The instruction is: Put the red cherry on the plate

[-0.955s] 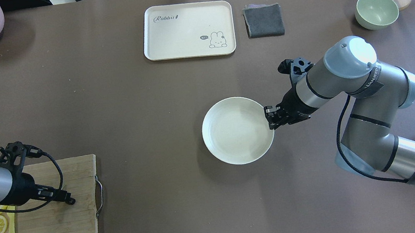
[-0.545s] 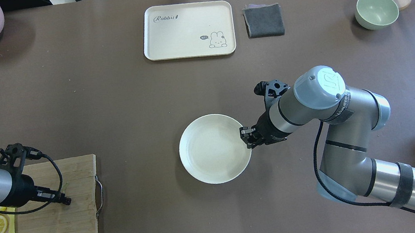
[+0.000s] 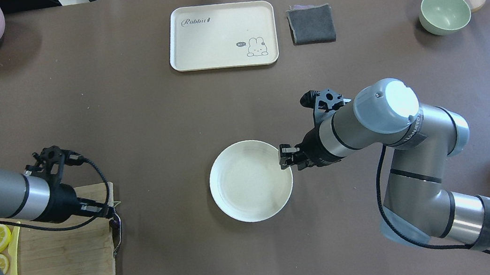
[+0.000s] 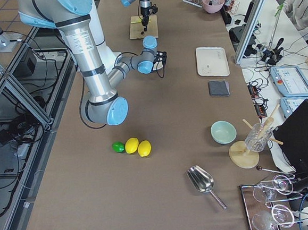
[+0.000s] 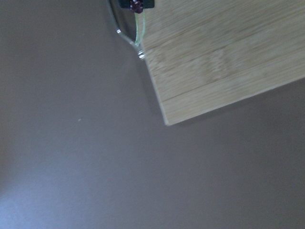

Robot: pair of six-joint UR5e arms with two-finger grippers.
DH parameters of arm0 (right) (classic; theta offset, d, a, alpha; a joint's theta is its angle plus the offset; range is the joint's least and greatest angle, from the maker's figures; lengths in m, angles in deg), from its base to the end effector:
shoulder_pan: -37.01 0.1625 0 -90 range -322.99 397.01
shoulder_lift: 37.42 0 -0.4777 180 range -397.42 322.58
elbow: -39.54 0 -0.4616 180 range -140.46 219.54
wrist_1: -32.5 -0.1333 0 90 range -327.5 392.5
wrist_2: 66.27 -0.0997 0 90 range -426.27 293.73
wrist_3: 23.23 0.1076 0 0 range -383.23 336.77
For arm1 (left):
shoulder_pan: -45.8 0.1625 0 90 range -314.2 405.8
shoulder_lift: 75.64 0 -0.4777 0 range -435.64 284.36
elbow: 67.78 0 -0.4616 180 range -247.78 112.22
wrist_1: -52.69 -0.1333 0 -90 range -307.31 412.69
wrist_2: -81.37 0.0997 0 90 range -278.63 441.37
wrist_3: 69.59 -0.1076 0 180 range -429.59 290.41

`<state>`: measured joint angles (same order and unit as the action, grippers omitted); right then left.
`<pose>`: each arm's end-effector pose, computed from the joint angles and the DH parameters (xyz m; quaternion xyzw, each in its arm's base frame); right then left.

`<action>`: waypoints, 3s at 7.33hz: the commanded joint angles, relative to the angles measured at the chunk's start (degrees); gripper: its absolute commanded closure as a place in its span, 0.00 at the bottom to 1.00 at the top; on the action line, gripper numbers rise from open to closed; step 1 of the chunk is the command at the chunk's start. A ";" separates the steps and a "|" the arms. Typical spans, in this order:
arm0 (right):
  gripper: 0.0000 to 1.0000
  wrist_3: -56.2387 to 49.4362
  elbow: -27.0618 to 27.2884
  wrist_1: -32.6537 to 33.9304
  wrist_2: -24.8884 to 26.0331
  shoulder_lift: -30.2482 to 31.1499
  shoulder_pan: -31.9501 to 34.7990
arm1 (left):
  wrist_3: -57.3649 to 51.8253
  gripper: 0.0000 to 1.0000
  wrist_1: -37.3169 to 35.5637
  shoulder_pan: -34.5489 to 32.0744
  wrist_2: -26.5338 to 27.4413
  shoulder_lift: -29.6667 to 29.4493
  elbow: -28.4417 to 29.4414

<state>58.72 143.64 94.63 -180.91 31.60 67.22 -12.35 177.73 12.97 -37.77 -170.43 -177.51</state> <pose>-0.5442 -0.4192 0.2989 -0.0048 -0.5416 0.0508 0.8391 0.4531 -0.3886 0.4086 0.0768 0.5223 0.1244 0.8401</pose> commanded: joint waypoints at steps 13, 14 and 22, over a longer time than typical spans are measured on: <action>0.00 -30.24 1.89 0.44 -19.21 22.56 29.37 | 15.00 0.03 -11.83 9.21 13.42 -29.24 11.21; 0.00 -32.97 1.37 0.44 -19.21 23.60 31.04 | 13.26 0.03 -11.84 4.31 8.01 -26.26 10.42; 0.00 -68.98 -9.89 7.35 -21.32 24.76 50.72 | -45.69 0.03 -16.76 -31.39 -9.80 9.25 2.41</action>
<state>-4.08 133.76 98.35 -202.19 56.19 114.74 -51.86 160.95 -14.36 -47.40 -165.01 -175.32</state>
